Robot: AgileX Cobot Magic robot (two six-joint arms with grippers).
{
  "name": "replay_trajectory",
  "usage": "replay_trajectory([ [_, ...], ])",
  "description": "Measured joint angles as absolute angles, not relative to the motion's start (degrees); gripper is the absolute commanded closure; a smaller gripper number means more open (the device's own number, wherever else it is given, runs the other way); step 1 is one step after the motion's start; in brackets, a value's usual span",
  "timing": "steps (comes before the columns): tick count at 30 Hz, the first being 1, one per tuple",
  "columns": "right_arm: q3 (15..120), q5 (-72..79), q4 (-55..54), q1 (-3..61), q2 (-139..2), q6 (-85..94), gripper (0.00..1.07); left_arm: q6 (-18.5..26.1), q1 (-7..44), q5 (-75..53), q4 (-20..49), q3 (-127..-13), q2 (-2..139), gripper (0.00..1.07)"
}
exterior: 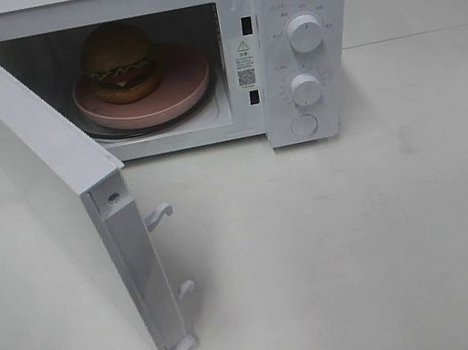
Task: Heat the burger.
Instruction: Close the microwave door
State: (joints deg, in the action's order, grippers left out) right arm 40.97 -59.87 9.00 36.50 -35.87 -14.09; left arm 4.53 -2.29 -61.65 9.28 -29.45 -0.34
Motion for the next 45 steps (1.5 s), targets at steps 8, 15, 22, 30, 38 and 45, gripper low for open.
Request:
replay_trajectory([
  [8, 39.19, -63.54, 9.22, 34.72, -26.36, -10.66, 0.38, 4.53, -2.29, -61.65, 9.28, -29.45, -0.34, 0.07],
  [15, 33.69, -63.66, 9.4, 27.79, -18.11, -10.26, 0.38, 4.53, -2.29, -61.65, 9.28, -29.45, -0.34, 0.07],
  [22, 30.65, -60.16, 9.22, 19.65, -8.54, -9.05, 0.39, 4.53, -2.29, -61.65, 9.28, -29.45, -0.34, 0.07],
  [30, 28.93, -57.7, 9.0, 12.43, -3.09, -8.25, 0.39, 4.53, -2.29, -61.65, 9.28, -29.45, -0.34, 0.07],
  [38, 28.93, -57.3, 9.0, 9.34, 0.11, -8.19, 0.39, 4.53, -2.29, -61.65, 9.28, -29.45, -0.34, 0.07],
  [45, 28.93, -57.3, 9.0, 7.91, 0.17, -8.02, 0.39, 4.53, -2.29, -61.65, 9.28, -29.45, -0.34, 0.07],
])
